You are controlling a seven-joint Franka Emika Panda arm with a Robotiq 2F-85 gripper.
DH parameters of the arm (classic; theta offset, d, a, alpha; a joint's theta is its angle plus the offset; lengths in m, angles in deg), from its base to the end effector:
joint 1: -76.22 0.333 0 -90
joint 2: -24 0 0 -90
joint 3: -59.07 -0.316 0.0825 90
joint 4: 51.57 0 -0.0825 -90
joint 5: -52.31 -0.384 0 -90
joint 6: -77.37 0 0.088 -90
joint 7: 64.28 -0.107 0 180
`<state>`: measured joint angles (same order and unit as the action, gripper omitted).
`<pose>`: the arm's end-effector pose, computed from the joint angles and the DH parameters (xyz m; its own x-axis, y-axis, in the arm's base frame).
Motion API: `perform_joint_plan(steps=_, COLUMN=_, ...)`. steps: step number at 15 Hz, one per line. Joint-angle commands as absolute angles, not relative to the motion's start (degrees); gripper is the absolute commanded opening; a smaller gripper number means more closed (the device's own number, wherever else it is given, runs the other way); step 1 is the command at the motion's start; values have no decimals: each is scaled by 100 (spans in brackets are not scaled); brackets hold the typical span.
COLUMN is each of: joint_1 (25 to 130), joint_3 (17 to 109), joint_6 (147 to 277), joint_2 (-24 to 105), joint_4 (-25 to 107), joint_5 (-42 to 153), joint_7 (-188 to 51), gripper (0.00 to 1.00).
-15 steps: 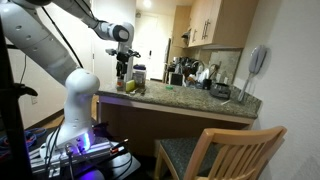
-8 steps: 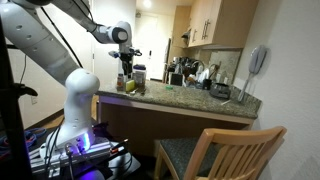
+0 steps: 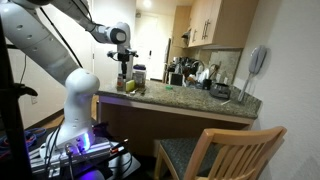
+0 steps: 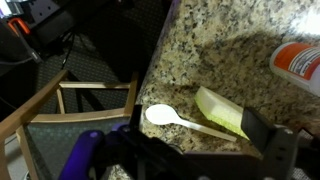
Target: Move the white spoon to the right, move the silver spoon to the right
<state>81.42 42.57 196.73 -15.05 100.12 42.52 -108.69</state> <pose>0.3269 0.1392 0.4527 0.8601 -0.5020 0.0903 -0.4989 -0.8649 -0.0559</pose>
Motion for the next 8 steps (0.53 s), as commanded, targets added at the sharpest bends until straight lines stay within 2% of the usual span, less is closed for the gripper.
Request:
perform_joint_plan(steps=1, joint_1=8098, joint_3=4154, joint_6=19308, joint_2=-1439, joint_4=9869, joint_5=3871, joint_7=-11740, gripper=100)
perform_joint_plan(steps=2, joint_1=8097, joint_3=4108, joint_6=19294, joint_2=-1398, joint_4=9825, joint_5=3777, joint_7=-12087, gripper=100)
perform_joint_plan(steps=3, joint_1=7879, joint_3=4522, joint_6=19359, joint_2=-1400, joint_4=9943, joint_5=3854, joint_7=-11868, gripper=100)
perform_joint_plan(steps=8, joint_1=7195, joint_3=5135, joint_6=19512, joint_2=-1337, joint_4=10026, joint_5=3996, joint_7=-12348, gripper=100)
